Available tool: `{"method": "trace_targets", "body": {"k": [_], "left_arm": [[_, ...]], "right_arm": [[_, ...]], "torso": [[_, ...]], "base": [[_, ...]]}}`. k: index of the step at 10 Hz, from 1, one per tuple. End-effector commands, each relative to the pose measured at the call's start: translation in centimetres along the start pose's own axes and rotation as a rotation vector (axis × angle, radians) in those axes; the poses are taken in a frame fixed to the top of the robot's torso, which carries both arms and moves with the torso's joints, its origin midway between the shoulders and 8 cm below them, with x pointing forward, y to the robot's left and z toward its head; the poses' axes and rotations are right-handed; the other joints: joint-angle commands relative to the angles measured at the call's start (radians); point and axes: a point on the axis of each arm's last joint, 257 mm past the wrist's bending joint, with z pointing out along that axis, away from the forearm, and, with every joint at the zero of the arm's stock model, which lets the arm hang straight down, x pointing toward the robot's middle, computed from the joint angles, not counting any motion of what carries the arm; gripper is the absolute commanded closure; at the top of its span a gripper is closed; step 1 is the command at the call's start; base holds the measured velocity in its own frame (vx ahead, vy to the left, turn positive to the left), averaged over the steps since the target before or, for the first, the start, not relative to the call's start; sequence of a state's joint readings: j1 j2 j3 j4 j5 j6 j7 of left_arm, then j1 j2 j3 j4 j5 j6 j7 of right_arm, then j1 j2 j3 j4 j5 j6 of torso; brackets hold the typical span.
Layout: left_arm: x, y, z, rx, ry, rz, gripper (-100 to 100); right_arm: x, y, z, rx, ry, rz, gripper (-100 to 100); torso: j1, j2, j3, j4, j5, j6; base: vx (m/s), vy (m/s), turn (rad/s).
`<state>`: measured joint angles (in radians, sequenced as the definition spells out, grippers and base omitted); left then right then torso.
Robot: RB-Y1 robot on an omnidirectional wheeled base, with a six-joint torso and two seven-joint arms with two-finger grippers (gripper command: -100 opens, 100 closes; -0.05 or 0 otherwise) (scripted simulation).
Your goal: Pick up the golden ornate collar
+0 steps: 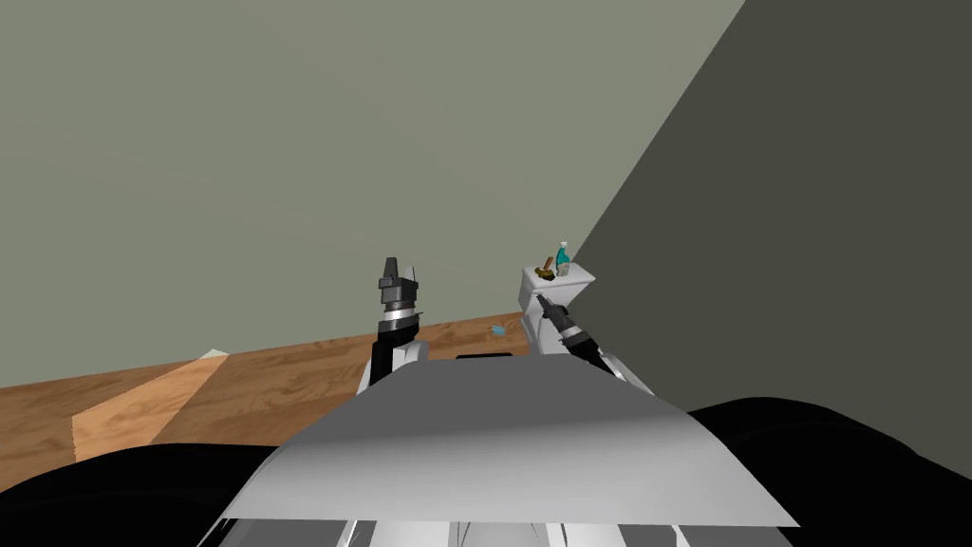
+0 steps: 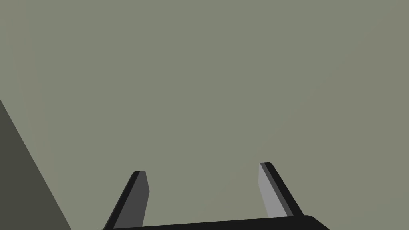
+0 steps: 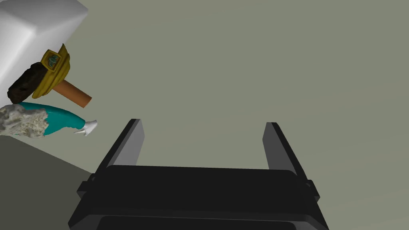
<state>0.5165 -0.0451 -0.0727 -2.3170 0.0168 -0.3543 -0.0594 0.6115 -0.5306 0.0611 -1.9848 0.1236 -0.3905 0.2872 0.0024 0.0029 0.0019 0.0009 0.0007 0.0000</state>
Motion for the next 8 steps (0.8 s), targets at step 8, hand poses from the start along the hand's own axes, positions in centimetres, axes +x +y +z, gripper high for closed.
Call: {"method": "trace_targets", "body": {"k": [8], "left_arm": [[0.0, 0.0, 0.0, 0.000, 0.000, 0.000, 0]], "right_arm": [[4.1, -8.7, -5.5, 0.100, 0.291, -0.306, -100]], "torso": [[0.001, -0.003, -0.001, -0.001, 0.000, 0.000]], "base": [[-0.022, 0.052, 0.050]]}}
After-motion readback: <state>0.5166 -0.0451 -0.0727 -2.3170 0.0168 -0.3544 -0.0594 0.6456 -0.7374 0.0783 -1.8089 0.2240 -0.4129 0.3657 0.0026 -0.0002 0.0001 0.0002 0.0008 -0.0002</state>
